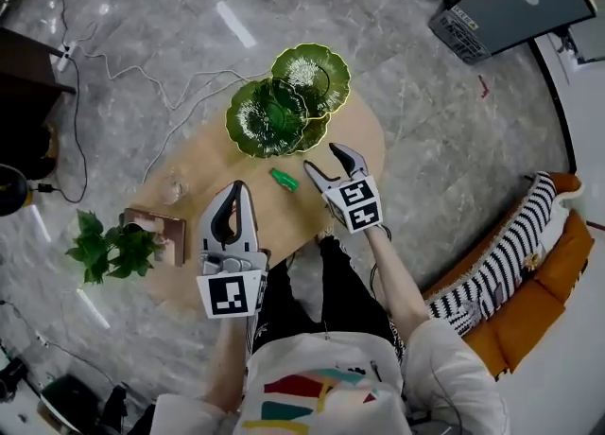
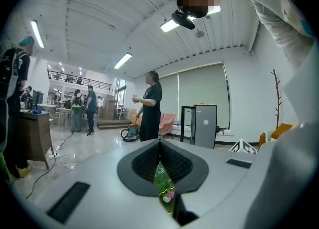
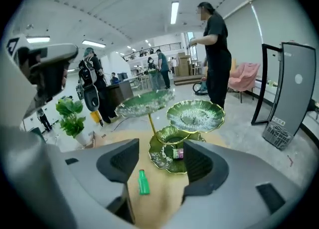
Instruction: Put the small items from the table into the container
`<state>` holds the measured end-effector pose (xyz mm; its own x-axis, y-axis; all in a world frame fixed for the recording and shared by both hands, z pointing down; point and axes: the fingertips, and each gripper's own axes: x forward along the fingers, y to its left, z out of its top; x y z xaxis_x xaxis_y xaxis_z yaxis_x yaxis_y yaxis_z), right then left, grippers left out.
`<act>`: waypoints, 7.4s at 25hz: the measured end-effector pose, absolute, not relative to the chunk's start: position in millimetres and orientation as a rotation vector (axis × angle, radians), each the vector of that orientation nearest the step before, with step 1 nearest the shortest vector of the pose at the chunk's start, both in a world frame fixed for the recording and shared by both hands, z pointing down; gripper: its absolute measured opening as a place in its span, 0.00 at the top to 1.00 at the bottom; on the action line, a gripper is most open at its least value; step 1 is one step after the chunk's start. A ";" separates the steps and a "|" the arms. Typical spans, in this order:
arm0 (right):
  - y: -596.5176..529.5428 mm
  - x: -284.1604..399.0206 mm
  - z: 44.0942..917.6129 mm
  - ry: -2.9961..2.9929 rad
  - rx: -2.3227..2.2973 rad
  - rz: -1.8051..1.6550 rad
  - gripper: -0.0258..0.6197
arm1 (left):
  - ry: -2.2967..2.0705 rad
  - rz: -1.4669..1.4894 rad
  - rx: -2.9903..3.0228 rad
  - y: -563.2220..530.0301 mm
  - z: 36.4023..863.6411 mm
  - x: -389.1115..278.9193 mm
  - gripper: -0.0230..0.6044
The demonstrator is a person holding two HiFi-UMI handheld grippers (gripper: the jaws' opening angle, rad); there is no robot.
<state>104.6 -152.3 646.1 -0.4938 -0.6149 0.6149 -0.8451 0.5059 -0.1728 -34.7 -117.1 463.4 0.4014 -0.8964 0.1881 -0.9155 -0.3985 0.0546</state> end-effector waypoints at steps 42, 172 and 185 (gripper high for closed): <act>-84.2 94.5 382.8 -2.598 1.432 0.252 0.94 | -1.826 -0.039 2.590 -82.8 326.5 -53.2 0.95; -80.4 -57.1 463.2 -2.590 0.974 0.632 0.81 | -2.263 0.019 2.174 -27.9 354.1 -197.3 0.95; -56.9 -148.8 810.2 -2.067 0.769 1.070 0.71 | -2.265 0.169 1.964 -9.8 535.0 -268.1 0.95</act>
